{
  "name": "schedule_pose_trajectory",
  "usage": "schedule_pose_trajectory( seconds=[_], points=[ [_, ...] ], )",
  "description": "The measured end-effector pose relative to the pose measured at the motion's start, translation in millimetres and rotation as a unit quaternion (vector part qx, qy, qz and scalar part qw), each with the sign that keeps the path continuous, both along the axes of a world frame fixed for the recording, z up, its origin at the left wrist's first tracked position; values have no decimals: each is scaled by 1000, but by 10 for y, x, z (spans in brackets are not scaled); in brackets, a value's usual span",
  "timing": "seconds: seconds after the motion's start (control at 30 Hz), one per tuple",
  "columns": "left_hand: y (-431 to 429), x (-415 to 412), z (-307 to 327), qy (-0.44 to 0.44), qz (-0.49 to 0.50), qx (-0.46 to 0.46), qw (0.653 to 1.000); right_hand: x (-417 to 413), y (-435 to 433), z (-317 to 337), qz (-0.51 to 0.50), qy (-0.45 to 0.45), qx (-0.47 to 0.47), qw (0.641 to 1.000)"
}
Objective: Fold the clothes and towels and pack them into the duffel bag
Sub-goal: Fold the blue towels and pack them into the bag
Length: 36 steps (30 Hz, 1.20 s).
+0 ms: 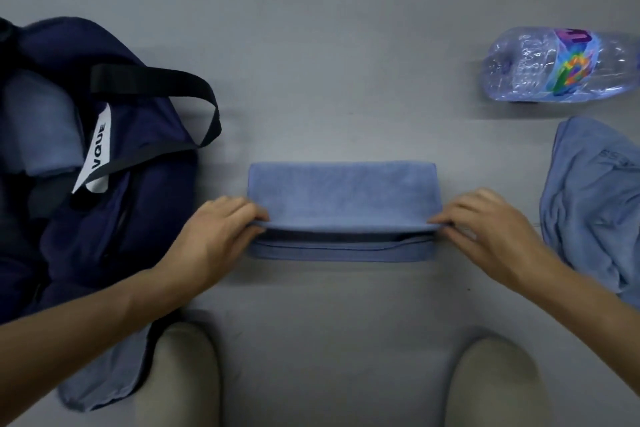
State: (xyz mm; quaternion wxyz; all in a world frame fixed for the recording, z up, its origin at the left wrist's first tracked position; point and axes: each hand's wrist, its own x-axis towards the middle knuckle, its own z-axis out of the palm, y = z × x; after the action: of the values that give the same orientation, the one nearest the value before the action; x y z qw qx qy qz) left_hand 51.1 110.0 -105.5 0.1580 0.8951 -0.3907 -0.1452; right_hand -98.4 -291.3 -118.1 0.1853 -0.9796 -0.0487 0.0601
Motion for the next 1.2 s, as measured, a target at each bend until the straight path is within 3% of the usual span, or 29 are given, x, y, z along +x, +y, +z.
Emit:
schedule_pose_trajectory(
  seconds=[0.17,0.23,0.33,0.4,0.57,0.63,0.77,0.87,0.93,1.07,1.2],
  points=[
    [119,-194,-192,-13,-85,86,993,-183,135,-123,72,79,-5,994],
    [7,-224,-172,-34,-64,100,992,-59,165,-66,62,83,-9,995],
    [-321,-234,-151,-55,-5,105,993,218,274,-21,85,18,4,996],
    [-562,-269,-202,-42,51,138,988,386,376,-101,120,1,-38,992],
    [-951,-282,-388,23,130,172,976,520,427,-371,157,47,-97,982],
    [-1035,-98,-504,28,99,163,981,482,442,-367,126,48,-105,985],
    [-1207,479,-519,-62,9,144,988,332,614,-318,63,56,-108,991],
    [-1371,671,-415,-77,65,153,983,241,781,-311,69,47,-120,989],
    [-1403,569,-374,-83,78,97,989,218,836,-297,76,33,-127,988],
    [-1081,-50,-514,-93,-33,-48,994,157,789,-398,141,-4,-90,986],
    [-624,-500,-701,-62,-110,-13,992,91,705,-528,187,12,-83,979]
  ],
)
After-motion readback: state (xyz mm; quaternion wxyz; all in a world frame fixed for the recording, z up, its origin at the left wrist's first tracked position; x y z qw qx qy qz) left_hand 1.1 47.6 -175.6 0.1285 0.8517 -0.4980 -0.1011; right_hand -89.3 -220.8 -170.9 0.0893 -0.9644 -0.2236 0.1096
